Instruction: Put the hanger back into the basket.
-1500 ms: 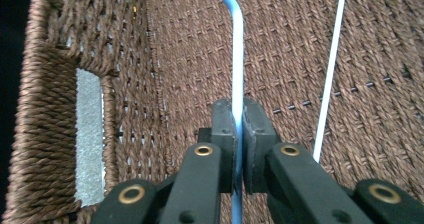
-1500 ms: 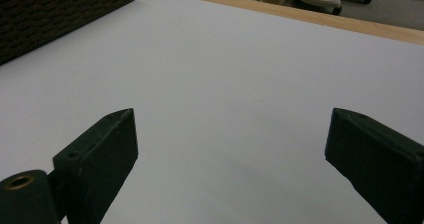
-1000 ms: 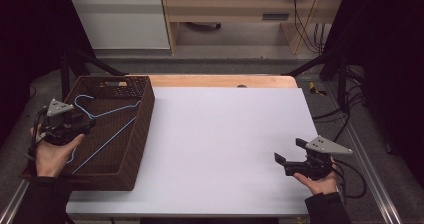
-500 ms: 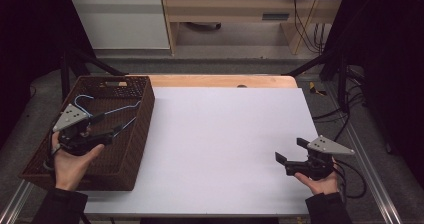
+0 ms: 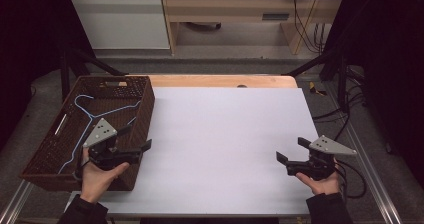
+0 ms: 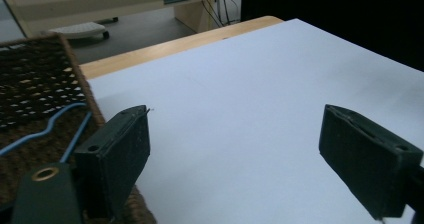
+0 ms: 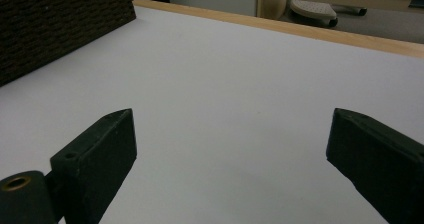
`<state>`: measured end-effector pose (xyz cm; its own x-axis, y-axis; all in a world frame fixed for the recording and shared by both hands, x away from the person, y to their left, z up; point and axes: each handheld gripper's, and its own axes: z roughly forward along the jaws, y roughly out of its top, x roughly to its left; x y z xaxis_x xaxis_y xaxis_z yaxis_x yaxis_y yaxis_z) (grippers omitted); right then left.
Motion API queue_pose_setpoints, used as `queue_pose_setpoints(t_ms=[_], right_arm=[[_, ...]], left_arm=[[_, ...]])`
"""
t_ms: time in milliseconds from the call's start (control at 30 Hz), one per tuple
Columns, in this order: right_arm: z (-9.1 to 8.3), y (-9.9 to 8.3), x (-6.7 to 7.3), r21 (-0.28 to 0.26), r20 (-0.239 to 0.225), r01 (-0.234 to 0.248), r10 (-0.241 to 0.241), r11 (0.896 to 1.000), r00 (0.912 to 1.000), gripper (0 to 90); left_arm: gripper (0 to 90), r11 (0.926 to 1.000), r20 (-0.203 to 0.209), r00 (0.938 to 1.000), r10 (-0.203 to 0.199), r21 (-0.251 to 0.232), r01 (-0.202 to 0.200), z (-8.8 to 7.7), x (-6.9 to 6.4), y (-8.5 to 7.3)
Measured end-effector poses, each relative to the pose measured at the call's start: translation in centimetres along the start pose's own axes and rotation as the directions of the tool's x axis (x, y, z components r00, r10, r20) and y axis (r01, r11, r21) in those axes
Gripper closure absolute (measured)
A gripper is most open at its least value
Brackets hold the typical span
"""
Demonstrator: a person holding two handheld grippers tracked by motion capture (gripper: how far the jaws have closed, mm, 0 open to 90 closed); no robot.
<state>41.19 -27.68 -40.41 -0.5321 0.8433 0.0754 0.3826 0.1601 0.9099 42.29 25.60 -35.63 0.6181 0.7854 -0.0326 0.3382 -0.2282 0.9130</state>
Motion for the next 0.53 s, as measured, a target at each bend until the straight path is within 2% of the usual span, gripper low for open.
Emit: queue_pose_setpoints(t_ms=[100,200,267,533], right_arm=[[-0.1,0.0,0.0,-0.003,-0.002,-0.003,0.003,1.0,1.0,6.4],[-0.1,0.0,-0.1,-0.006,-0.001,-0.003,0.003,1.0,1.0,6.3],[-0.1,0.0,-0.1,-0.006,-0.001,-0.004,0.004,1.0,1.0,6.3],[-0.2,-0.1,-0.1,-0.008,-0.003,-0.01,0.01,1.0,0.9999,6.3]], left_arm=[[10.9,0.9999,0.021,0.9998,0.001,0.014,-0.001,0.6,-0.5,-0.6],[10.2,0.9998,0.038,0.9992,0.016,0.012,-0.016,1.0,-0.9,-1.1],[10.0,0.9999,0.052,0.9986,0.011,0.01,-0.011,1.2,-1.0,-1.4],[9.1,0.9996,0.054,0.9981,0.028,0.007,-0.028,1.2,-1.5,-1.8]])
